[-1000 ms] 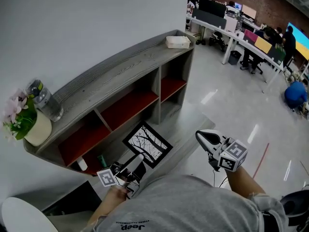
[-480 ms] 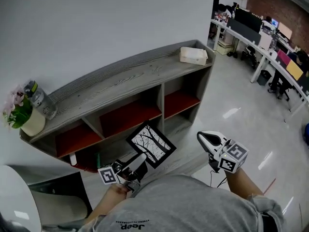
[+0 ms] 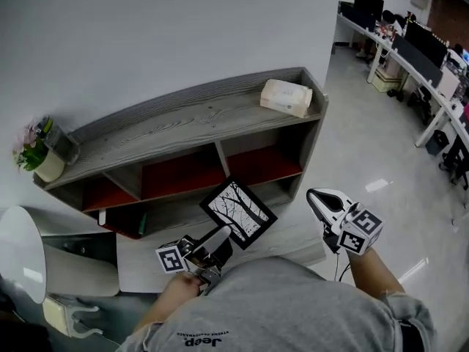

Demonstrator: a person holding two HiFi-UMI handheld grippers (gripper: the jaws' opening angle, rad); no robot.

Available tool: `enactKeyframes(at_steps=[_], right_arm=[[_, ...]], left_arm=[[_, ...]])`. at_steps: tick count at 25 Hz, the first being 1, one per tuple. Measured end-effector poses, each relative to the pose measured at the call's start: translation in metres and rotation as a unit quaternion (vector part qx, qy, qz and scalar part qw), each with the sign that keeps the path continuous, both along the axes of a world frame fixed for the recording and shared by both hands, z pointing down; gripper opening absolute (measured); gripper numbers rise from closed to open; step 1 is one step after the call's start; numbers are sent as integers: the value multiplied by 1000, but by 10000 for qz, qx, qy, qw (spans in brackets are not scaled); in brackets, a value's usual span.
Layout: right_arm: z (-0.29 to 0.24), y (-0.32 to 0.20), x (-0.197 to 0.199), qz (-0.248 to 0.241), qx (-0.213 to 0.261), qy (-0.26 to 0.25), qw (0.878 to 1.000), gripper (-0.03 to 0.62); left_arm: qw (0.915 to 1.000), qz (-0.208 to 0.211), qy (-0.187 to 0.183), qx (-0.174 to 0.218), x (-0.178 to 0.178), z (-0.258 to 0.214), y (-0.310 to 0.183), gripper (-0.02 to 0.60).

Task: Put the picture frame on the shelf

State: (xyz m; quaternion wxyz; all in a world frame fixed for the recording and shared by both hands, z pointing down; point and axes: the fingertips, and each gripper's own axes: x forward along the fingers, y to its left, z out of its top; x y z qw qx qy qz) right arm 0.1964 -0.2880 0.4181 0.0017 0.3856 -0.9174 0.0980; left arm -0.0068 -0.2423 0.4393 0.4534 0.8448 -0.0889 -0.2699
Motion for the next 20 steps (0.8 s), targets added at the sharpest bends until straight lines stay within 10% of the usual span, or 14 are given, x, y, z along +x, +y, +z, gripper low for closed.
enactKeyframes(at_steps=[20], right_arm=[[29,-35,57,-561,-235,17,9981,6]], left_arm=[[9934,-794,-23,-827,84,48,-58,89]])
